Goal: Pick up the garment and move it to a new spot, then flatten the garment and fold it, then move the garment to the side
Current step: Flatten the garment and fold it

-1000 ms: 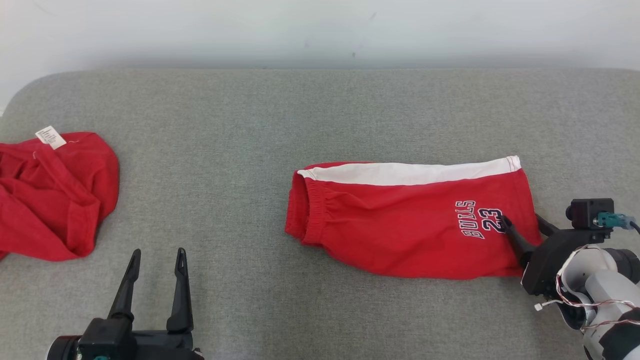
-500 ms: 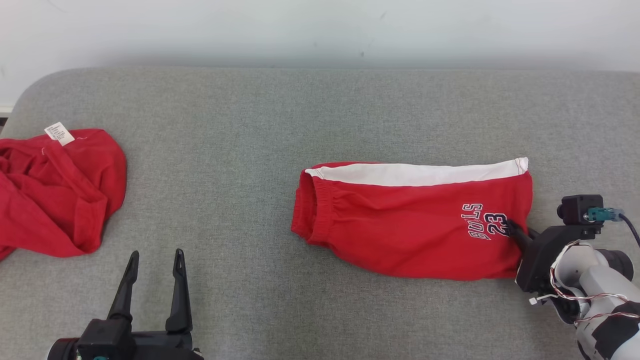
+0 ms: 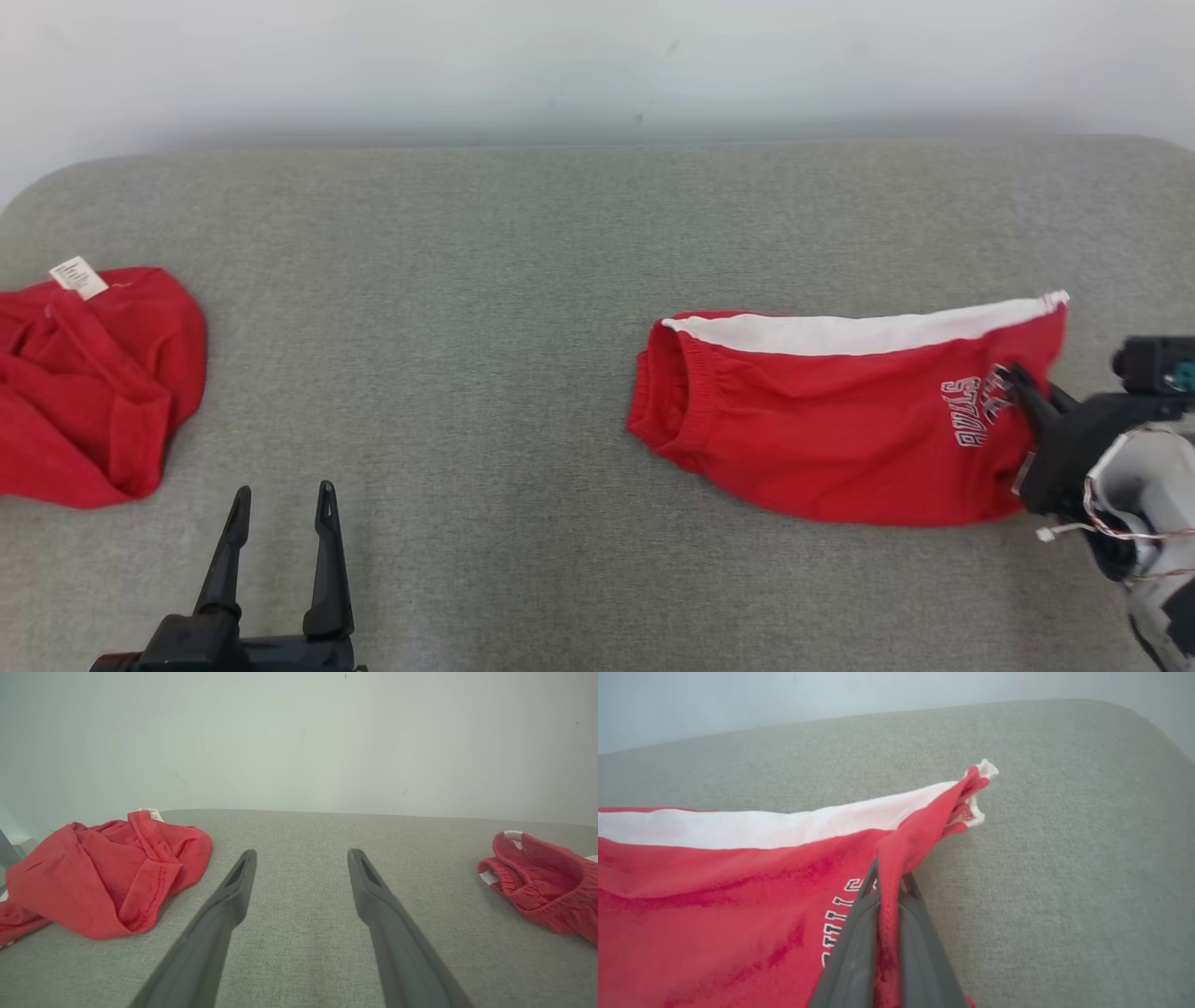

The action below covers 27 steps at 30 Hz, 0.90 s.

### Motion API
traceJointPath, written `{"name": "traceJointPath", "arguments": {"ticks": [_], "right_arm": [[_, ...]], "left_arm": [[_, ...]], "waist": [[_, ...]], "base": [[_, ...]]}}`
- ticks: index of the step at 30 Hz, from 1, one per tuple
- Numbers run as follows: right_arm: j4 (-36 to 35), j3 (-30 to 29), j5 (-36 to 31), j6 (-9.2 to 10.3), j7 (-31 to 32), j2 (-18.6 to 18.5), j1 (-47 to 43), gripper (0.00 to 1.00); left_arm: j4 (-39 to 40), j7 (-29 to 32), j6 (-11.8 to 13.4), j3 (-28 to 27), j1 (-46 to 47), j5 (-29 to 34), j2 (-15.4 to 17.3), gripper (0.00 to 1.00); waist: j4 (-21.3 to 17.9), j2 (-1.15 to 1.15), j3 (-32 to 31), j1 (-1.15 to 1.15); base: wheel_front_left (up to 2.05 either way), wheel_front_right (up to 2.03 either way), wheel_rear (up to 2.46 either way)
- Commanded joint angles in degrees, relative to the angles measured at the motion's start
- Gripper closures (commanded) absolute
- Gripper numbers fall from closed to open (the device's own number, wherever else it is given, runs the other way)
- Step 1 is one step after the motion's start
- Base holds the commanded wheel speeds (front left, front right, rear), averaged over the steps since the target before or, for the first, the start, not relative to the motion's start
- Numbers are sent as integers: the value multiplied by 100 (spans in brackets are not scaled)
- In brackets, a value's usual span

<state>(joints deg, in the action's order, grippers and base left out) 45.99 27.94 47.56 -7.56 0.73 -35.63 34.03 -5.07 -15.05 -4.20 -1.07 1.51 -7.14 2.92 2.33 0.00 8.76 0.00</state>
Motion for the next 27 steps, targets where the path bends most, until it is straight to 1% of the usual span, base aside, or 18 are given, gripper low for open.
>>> {"name": "traceJointPath", "arguments": {"ticks": [1,5,8,13,18,23,27], "right_arm": [[-194,27,71,15,-12,80,3,100],[-941,147,80,15,77,179,-107,100],[-1464,214,48,14,223,291,-162,100],[-2068,280,-54,14,530,647,-182,100],[-2198,299,-250,14,783,1100,-130,100],[-2149,331,-431,14,996,1393,-149,100],[-2100,352,-501,15,1032,1621,-183,100]], "left_arm": [[20,-19,9,-12,-59,-5,-5,0],[-15,-19,-23,-10,-17,-27,-5,0],[-7,-19,7,40,34,-67,-5,0],[-22,-19,30,147,147,-123,-5,0],[-129,-19,-16,289,315,-143,-5,0],[-193,-19,-1,426,455,-214,-5,0],[-261,-19,10,499,527,-260,-6,0]], "waist": [[-73,0,-12,0],[-124,0,-32,0],[-121,0,-31,0],[-1,0,42,0],[227,0,111,0],[463,0,217,0],[552,0,308,0]], "base": [[0,0,0],[0,0,0],[0,0,0],[0,0,0],[0,0,0],[0,0,0],[0,0,0]]}}
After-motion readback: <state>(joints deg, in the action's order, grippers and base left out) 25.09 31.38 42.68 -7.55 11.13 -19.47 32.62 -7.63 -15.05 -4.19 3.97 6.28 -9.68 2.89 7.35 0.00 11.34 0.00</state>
